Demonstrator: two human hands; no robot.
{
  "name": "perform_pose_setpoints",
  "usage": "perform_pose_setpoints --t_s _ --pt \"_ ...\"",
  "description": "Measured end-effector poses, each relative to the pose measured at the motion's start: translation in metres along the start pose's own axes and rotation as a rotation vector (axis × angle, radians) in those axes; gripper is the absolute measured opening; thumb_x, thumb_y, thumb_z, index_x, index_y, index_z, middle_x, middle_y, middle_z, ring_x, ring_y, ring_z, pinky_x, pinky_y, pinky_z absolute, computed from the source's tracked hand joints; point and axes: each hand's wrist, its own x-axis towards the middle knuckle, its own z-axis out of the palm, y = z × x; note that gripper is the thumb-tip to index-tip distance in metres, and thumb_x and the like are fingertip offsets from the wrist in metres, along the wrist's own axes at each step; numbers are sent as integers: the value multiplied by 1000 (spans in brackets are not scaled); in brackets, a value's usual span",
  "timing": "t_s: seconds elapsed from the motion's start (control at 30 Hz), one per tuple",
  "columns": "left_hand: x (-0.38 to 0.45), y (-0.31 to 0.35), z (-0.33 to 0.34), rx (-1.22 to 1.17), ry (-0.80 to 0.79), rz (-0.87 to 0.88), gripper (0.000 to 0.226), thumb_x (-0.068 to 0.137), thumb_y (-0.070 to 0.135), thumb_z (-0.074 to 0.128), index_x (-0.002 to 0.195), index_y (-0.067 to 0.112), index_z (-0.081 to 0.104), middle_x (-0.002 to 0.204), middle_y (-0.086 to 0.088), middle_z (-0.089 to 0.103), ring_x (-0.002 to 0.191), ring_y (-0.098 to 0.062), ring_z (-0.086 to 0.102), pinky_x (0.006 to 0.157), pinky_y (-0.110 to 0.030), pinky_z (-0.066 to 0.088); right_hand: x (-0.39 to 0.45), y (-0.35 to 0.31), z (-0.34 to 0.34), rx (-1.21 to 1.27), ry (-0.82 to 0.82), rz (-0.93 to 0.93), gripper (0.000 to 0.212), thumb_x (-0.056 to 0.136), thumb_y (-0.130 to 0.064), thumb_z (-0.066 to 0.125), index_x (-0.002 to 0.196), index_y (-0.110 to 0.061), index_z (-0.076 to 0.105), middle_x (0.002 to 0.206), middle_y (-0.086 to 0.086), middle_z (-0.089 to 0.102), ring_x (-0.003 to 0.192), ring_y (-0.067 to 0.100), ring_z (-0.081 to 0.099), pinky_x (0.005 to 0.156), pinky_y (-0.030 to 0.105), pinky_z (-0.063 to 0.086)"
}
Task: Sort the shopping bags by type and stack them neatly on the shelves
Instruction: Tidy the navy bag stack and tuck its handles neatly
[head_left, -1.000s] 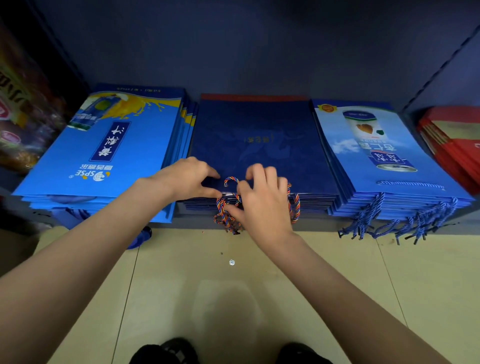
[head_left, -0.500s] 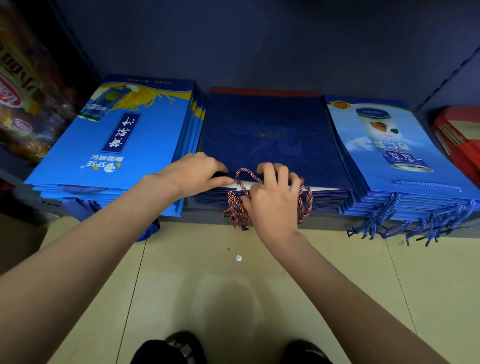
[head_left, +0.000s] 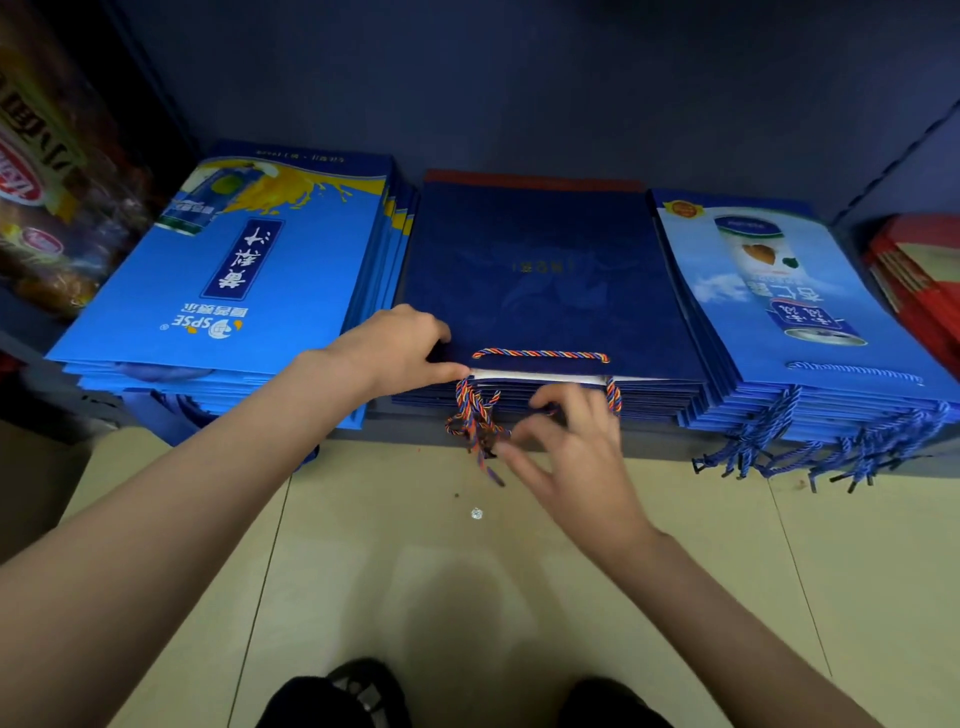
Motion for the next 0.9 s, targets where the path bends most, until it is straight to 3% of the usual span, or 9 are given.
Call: perform_pose_setpoints --t_s 0.13,0.3,0.4,0.53,0.67,0.77,0.9 --pt "-1 19 -5 -78 90 88 59 89 43 56 139 16 41 135 -7 52 125 -26 46 102 -37 39 5 27 -22 169 110 350 12 85 -22 66 88 -11 65 96 1 49 92 25 53 85 33 42" --pt "11 64 14 6 77 145 57 93 45 47 144 26 30 151 -4 27 138 -29 23 110 -49 27 5 34 -22 310 179 576 27 80 -18 73 91 -16 48 93 5 57 70 14 58 74 33 50" --pt "16 75 24 55 94 75 54 93 46 45 143 32 28 151 -4 23 138 -32 19 108 -54 24 10 29 -13 294 190 554 25 82 -6 66 90 -18 46 84 2 58 71 19 58 72 36 51" --pt "19 75 24 -5 71 59 52 94 46 46 142 33 31 151 -3 23 138 -32 18 109 -55 22 7 34 -22 349 165 538 8 88 -3 60 94 -7 61 78 0 63 68 20 65 71 37 54" --pt "20 76 28 11 51 36 51 94 45 45 141 32 31 151 -3 22 138 -33 18 109 -57 22 -2 42 -36 265 -21 441 6 89 -6 58 93 -8 62 74 3 68 60 21 65 68 41 55" --pt "20 75 27 28 52 65 53 94 48 42 143 30 29 153 -4 22 139 -33 18 110 -55 23 -2 43 -44 38 -171 410 7 88 -22 62 90 -15 61 77 4 70 74 28 66 71 37 52" --pt "15 35 7 -124 72 118 64 83 51 59 138 25 41 143 -6 40 133 -32 33 108 -47 30 20 50 -64 -45 72 243 20 80 -27 72 87 -8 67 89 9 68 87 33 60 76 36 48"
